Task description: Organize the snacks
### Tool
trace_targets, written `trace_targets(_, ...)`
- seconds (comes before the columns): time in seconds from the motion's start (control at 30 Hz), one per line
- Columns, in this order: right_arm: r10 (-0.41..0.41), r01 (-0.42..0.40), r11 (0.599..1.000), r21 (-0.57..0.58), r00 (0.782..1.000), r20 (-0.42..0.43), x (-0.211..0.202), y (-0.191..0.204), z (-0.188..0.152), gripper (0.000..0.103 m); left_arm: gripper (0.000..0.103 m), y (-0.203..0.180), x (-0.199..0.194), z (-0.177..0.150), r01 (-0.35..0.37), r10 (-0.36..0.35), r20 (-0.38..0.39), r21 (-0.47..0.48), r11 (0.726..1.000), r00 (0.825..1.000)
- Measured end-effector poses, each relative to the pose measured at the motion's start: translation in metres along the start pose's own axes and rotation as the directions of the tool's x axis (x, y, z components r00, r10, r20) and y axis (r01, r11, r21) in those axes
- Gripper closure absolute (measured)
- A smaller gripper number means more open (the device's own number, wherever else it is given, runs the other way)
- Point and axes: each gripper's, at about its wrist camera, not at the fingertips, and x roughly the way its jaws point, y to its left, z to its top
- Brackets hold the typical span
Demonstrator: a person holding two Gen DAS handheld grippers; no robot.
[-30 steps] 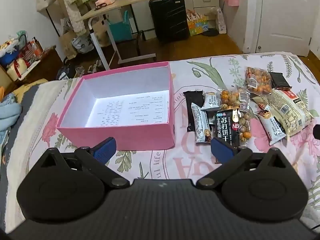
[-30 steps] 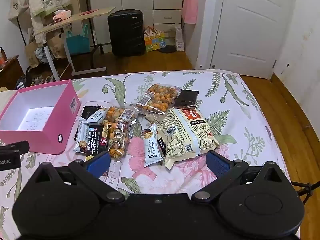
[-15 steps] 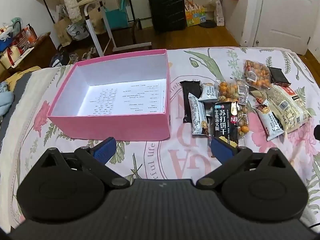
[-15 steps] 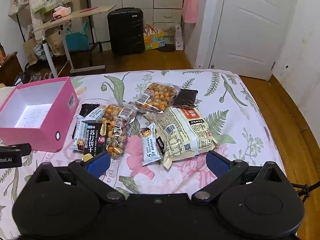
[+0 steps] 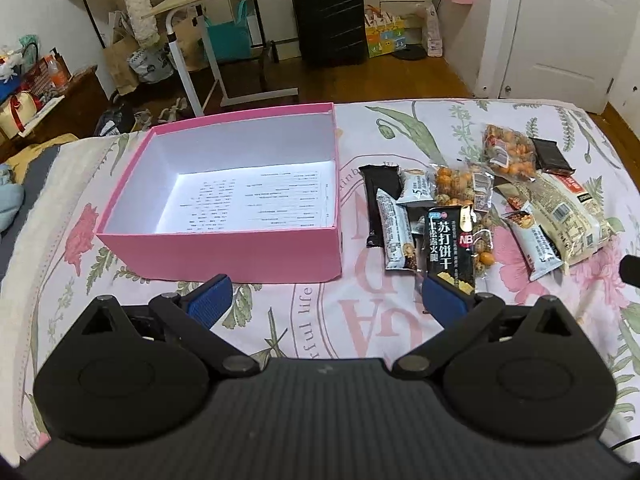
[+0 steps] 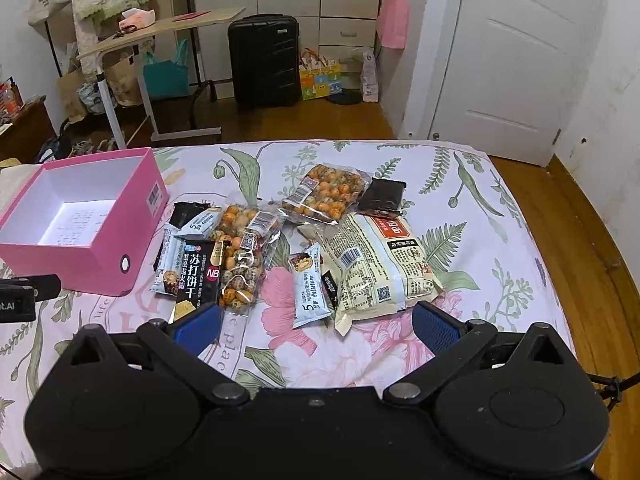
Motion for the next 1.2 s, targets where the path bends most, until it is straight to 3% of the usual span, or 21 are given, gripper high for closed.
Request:
trace_targets(0.33,0.002,-0.002,1.000,-0.008,1.000,0.005,-0.002,0.000,-0.001,0.000,0.000,-0.001,0.000,-0.001,-0.023,0.023,0.005,0.008,1.000,1.000)
trace_targets(0.6,0.026,-0.026,1.000,-0.016,0.999,0.021,-0.002,-0.001,-0.003,0.000,0.000,-0.009,0.009,-0.009,0.092,-0.091,-0.041,0.013,0.996,0.995)
trace_targets(0.83,0.034,-0.033,0.999,-0.028,0.999,0.026,0.000,0.000,-0.005,0.000,0.000,-0.015,0.010,-0.010,0.093,-0.092,-0.053,0.029,0.995,0.994)
trace_targets(1.2,0.035,-0.032,0.999,-0.043,0.998,0.056,-0.010,0.003,-0.004,0.000,0.000,-0.014,0.000,-0.008,0.037,-0.037,-0.003,0.052,0.998,0.999)
